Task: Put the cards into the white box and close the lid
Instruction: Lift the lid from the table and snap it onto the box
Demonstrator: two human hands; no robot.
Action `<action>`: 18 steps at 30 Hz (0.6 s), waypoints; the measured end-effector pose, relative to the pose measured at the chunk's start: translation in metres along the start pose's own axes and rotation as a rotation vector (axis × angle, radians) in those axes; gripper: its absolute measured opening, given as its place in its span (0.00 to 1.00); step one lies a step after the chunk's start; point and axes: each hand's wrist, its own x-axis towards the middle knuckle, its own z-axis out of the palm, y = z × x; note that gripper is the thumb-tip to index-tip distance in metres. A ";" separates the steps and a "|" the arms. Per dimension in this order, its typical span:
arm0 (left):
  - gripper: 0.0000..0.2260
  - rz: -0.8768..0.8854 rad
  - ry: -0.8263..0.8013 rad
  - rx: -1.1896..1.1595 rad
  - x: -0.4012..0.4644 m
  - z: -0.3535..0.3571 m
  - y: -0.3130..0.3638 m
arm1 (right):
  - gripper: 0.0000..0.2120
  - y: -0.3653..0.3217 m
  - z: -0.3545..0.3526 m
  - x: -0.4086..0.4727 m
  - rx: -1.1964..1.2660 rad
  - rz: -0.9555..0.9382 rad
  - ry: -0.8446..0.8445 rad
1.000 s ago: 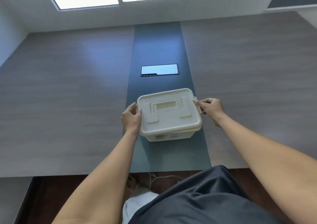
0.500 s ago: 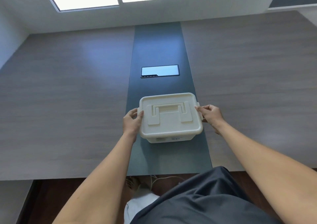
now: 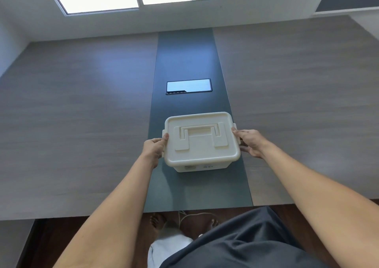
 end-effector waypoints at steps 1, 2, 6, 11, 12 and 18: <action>0.15 0.018 0.014 0.024 0.000 0.000 0.001 | 0.20 -0.001 -0.001 0.001 -0.018 -0.005 0.009; 0.14 0.038 0.026 0.040 -0.001 0.000 0.002 | 0.21 -0.002 -0.002 0.002 -0.041 -0.013 0.021; 0.10 0.132 0.064 0.056 -0.007 0.003 0.006 | 0.25 -0.008 -0.007 0.005 -0.121 -0.031 0.061; 0.09 0.195 0.130 0.144 -0.007 0.007 0.008 | 0.19 -0.016 -0.004 0.006 -0.211 -0.106 0.110; 0.07 0.209 0.146 0.173 -0.005 0.008 0.008 | 0.17 -0.016 -0.001 0.008 -0.257 -0.134 0.132; 0.05 0.278 0.209 0.263 -0.013 0.013 0.010 | 0.09 -0.015 0.004 0.009 -0.405 -0.196 0.237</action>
